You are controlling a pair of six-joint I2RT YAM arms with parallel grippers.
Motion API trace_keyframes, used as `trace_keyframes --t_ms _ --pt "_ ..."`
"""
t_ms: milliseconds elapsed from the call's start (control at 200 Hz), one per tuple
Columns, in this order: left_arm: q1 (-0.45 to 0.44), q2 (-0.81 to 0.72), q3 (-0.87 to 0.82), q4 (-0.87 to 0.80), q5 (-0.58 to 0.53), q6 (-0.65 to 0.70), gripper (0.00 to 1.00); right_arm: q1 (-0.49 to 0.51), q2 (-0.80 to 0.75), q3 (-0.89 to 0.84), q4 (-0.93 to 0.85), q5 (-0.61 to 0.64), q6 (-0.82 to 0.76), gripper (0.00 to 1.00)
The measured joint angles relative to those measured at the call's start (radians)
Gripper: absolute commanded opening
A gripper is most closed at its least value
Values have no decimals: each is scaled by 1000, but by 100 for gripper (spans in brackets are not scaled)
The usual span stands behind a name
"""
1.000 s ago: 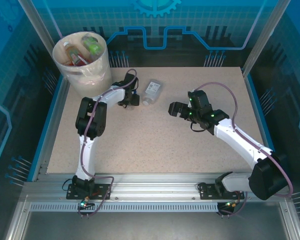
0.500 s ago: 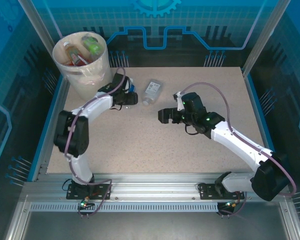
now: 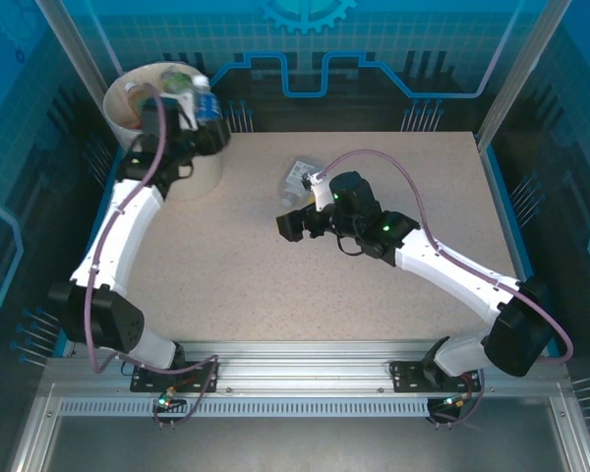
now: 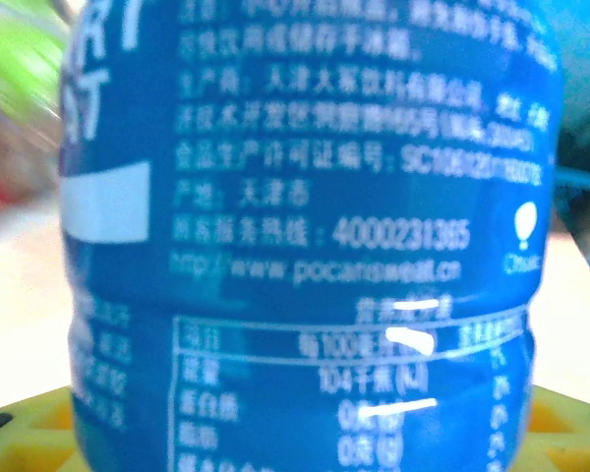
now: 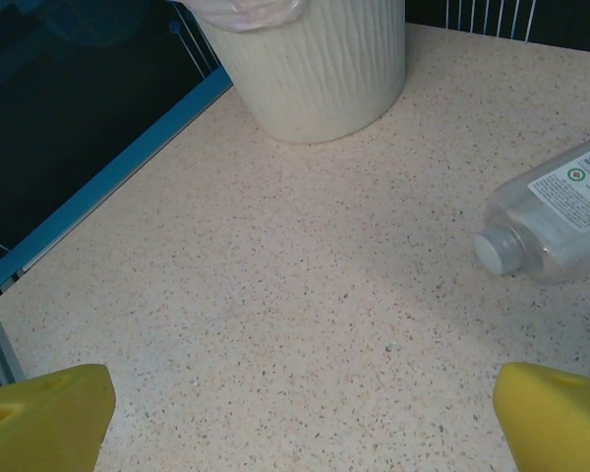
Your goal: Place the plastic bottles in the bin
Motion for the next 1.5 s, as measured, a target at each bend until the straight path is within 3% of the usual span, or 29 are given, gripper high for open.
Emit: trace_keyframes --t_ms 200,460,695,920,1005,1381,1501 --pt "155 46 172 0 -24 5 54 0 2 0 13 16 -4 100" --pt "259 267 394 -9 -72 -16 57 0 2 0 10 54 -4 100" --pt "291 438 515 -84 -103 -65 61 0 0 0 -3 84 -4 100" --pt "332 507 639 -184 -104 -121 92 0 -17 -1 -10 116 -3 100" --pt "336 527 700 -217 -101 -138 98 0 -21 -1 -10 125 -3 100" --pt "329 517 722 -285 -71 -158 99 -2 -21 -15 -10 172 29 100" --pt "281 449 650 -278 -63 -156 99 -18 -21 -37 -12 192 81 100"
